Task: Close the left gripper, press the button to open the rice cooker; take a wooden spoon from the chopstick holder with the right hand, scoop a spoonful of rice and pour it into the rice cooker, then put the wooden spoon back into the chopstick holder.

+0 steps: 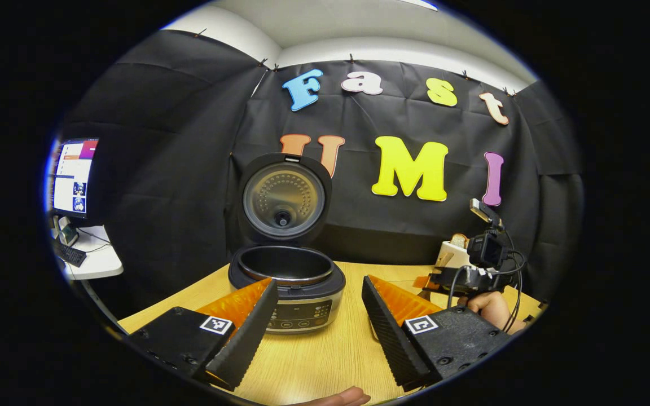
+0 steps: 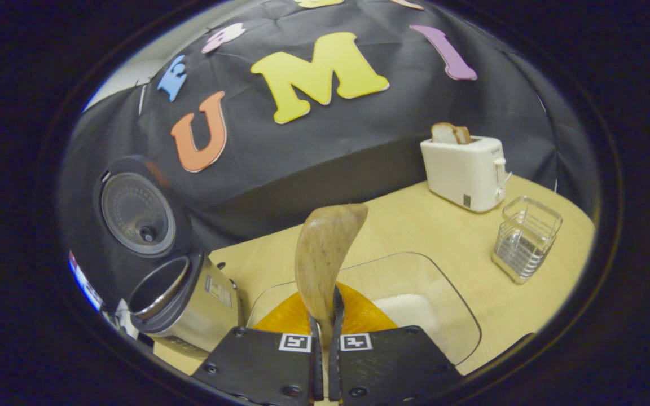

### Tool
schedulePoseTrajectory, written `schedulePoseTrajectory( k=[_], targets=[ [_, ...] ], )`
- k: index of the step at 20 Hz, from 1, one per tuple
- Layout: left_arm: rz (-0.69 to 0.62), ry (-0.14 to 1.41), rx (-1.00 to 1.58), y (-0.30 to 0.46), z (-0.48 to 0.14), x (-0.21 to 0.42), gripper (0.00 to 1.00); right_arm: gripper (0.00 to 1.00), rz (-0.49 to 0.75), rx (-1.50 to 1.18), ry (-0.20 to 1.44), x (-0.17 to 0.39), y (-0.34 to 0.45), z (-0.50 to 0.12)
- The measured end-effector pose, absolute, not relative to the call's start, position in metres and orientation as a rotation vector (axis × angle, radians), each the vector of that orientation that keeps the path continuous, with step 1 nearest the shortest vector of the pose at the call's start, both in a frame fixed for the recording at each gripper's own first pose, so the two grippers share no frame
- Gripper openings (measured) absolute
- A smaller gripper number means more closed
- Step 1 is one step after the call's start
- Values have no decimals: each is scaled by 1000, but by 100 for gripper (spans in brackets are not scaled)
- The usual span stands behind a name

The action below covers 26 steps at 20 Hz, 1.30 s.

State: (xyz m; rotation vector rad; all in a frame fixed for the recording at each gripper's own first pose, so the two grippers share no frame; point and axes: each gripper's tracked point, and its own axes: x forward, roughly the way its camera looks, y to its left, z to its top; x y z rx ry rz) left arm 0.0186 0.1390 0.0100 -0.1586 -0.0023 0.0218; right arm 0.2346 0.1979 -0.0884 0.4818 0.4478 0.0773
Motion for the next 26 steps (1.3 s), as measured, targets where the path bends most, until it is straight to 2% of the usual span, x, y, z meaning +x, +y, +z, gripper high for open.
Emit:
schedulePoseTrajectory(
  k=[8, 18, 26],
  targets=[
    [16, 5, -157, 135, 8, 21, 95, 4, 152, 699, 526, 245, 193, -97],
    [20, 11, -158, 137, 5, 22, 95, 4, 114, 1049, 613, 248, 178, -118],
    [21, 10, -156, 139, 5, 21, 95, 4, 160, 1172, 592, 247, 178, -104]
  ],
)
